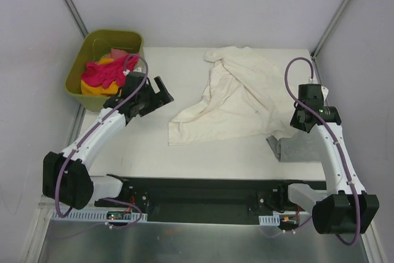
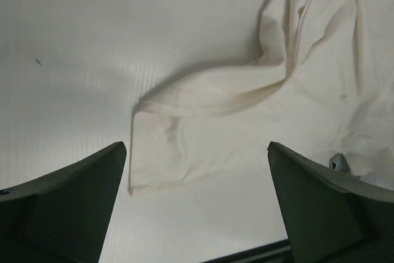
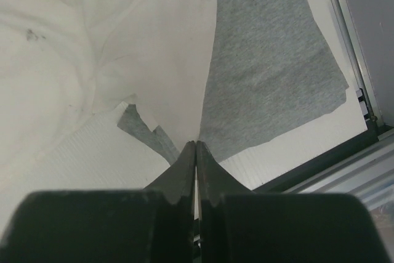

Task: Fold and stack the t-shirts
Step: Flatten the tshirt out

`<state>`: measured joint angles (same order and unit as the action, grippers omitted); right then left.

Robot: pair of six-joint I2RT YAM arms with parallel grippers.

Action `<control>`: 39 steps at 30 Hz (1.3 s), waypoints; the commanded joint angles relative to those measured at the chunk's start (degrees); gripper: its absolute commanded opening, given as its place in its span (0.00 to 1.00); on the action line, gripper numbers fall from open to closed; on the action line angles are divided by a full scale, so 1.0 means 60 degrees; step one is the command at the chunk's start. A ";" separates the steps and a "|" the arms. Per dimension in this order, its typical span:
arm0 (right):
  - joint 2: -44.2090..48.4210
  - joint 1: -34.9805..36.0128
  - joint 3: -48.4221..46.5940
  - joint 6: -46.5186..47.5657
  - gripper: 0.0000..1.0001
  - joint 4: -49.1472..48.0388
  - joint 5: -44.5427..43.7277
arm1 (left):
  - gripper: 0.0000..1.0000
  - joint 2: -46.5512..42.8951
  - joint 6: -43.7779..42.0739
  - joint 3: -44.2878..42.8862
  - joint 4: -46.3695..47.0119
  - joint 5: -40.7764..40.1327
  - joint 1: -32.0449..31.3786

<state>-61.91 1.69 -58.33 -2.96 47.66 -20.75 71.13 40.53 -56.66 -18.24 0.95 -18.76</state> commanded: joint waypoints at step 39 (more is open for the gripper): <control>0.1880 -0.0033 0.0492 -0.0854 0.01 -0.1292 0.1320 | 0.00 0.3951 0.0848 0.0583 -0.1164 0.1102 -0.1018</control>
<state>-52.86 1.69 -55.72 -6.74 42.83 -14.68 94.21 46.92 -51.48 -25.71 12.19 -24.77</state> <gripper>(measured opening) 0.012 0.013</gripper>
